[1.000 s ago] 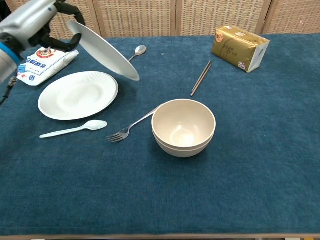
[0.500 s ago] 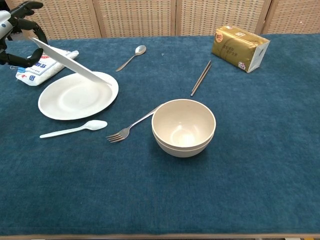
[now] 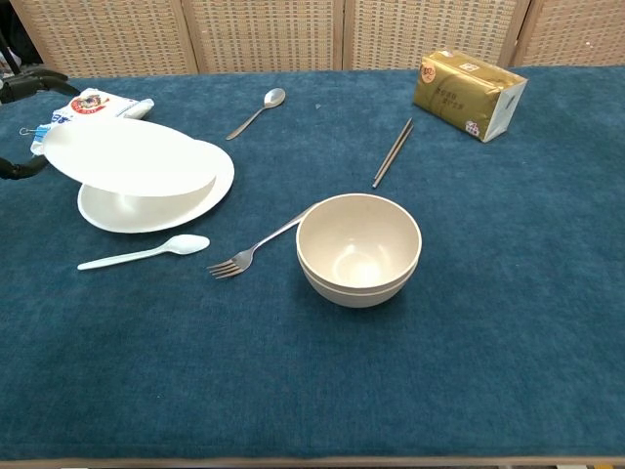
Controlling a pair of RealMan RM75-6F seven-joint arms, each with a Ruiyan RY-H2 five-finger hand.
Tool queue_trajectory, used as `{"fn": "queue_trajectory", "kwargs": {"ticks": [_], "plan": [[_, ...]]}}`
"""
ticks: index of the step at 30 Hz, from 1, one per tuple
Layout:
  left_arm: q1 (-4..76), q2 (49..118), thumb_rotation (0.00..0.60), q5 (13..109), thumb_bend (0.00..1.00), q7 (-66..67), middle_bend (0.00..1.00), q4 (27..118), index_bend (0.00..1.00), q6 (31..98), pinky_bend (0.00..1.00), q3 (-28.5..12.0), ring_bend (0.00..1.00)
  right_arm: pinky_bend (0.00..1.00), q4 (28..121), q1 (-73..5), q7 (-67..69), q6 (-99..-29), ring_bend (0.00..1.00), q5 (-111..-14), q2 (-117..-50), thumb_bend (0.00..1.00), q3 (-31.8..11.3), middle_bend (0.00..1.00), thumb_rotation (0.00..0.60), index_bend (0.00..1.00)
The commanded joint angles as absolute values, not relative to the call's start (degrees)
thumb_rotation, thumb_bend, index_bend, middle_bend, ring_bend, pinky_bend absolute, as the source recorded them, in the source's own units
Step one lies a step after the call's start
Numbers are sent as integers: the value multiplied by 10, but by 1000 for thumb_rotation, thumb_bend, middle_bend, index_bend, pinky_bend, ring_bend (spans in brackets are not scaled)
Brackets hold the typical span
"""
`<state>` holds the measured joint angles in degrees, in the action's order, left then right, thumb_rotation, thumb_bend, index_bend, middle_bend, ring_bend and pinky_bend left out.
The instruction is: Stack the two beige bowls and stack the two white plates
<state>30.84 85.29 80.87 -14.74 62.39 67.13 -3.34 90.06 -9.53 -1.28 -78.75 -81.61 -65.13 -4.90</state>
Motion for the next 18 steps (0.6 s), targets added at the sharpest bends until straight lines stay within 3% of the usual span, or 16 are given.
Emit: {"fn": "queue_trajectory", "kwargs": {"ticks": [1,6,11,18], "plan": [[306,829,600,795,411,-123,0,652,117,636,0,-25,0,0,902,-95,-13,-788,0,-817,-651,0,-49,0,600,0],[306,824,600,785,344,-114,0,651,10,597,0,-16,0,0,903,-95,-15,-784,0,-815,-651,0,-48,0,600,0],[313,812,600,783,105,-105,0,662,0,560,0,-10,0,0,903,-96,-18,-781,0,-813,-651,0,-48,0,600,0],[313,786,600,773,74,-80,0,697,0,552,0,-17,0,0,903,-97,-19,-778,0,-812,-652,0,-48,0,600,0]]}}
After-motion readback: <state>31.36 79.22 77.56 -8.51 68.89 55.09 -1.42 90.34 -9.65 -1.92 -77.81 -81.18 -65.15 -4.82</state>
